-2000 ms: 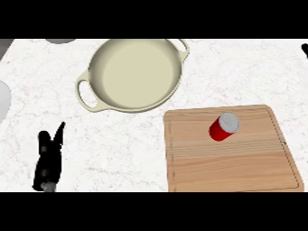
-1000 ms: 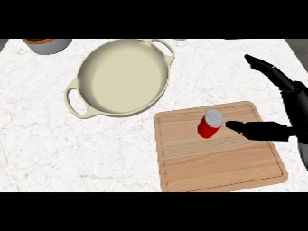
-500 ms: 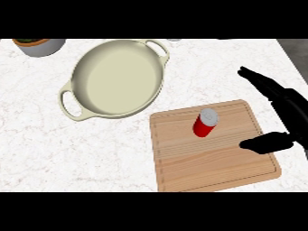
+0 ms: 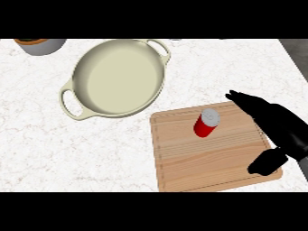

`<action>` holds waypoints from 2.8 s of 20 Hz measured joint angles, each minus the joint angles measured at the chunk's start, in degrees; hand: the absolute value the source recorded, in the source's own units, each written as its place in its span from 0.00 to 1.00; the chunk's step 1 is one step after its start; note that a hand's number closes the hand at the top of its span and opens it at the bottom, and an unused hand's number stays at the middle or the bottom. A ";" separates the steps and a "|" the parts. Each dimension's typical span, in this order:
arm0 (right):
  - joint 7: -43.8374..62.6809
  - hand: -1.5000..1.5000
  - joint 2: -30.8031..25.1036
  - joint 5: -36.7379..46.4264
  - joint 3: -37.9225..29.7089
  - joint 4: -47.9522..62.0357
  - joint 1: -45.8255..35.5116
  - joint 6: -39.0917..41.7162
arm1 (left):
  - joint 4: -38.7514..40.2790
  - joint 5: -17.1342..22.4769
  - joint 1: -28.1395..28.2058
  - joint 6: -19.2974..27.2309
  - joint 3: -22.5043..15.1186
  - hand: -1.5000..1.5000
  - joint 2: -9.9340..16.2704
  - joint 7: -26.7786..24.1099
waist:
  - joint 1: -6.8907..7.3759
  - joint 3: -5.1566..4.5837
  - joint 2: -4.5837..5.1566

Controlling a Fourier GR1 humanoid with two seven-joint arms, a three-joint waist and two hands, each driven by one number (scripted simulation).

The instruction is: Pick the can from the cutting board and place it in the pot

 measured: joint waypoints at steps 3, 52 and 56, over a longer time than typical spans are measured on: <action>3.72 0.00 0.11 0.05 1.08 -0.38 -0.86 1.98 | 0.37 0.07 -0.23 -0.40 0.27 0.50 -0.36 -0.46 | 0.07 0.09 0.13; 23.61 1.00 16.66 4.20 8.53 11.40 -9.23 5.65 | 3.07 0.10 -3.25 -4.47 4.42 0.50 -6.26 -2.61 | 1.62 0.83 1.36; 22.76 1.00 17.65 4.72 8.48 11.84 -9.85 5.03 | 3.12 0.26 -3.15 -4.91 4.89 0.50 -6.51 -2.38 | 1.49 0.80 1.20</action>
